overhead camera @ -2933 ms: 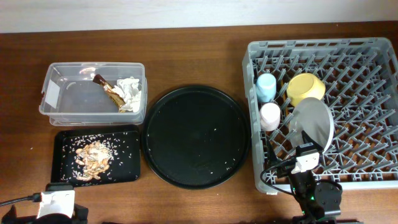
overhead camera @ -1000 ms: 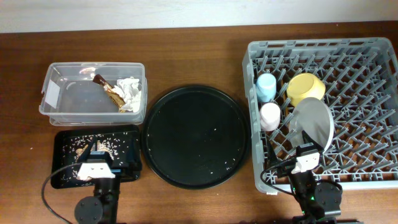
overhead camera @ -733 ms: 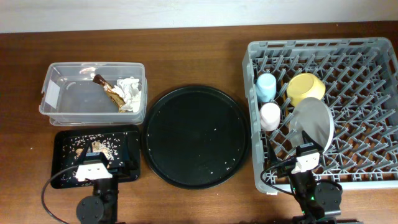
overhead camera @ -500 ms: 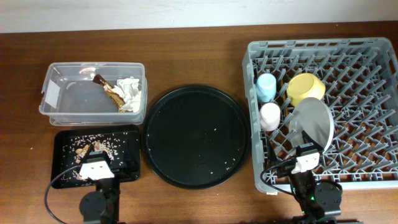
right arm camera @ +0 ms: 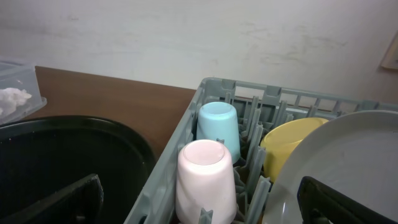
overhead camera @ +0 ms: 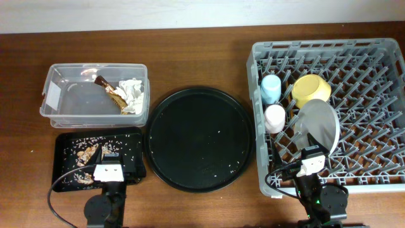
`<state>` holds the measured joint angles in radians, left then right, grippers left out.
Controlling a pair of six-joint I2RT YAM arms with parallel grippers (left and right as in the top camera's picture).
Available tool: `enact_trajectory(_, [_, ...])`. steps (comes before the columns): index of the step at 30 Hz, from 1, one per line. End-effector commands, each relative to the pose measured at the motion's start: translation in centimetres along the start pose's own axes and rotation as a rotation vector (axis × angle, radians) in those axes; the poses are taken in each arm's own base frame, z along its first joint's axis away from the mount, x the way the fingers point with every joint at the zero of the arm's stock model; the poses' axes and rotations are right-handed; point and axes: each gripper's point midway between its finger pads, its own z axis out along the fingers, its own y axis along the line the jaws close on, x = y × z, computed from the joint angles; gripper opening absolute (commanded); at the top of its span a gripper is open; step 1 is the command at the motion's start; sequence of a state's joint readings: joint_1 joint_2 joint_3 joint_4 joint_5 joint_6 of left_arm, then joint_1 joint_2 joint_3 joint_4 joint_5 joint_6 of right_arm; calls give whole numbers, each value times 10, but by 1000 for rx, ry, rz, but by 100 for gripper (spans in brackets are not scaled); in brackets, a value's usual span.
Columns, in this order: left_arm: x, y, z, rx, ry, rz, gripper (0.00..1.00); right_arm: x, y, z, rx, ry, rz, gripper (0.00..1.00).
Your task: Sort waste into correct bins and load items into the dishwasher rack
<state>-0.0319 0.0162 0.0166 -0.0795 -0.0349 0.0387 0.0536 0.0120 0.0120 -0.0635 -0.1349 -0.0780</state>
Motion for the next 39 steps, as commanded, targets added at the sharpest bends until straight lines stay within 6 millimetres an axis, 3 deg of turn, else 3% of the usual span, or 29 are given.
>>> enact_trajectory(1, [2, 1, 0, -7, -3, 23, 99, 2, -2, 0, 11, 3, 13, 98])
enact_trajectory(13, [2, 13, 0, -56, -2, -31, 99, 2, -2, 0, 11, 3, 13, 98])
enact_trajectory(39, [2, 12, 0, -52, -2, -30, 99, 2, -2, 0, 11, 3, 13, 98])
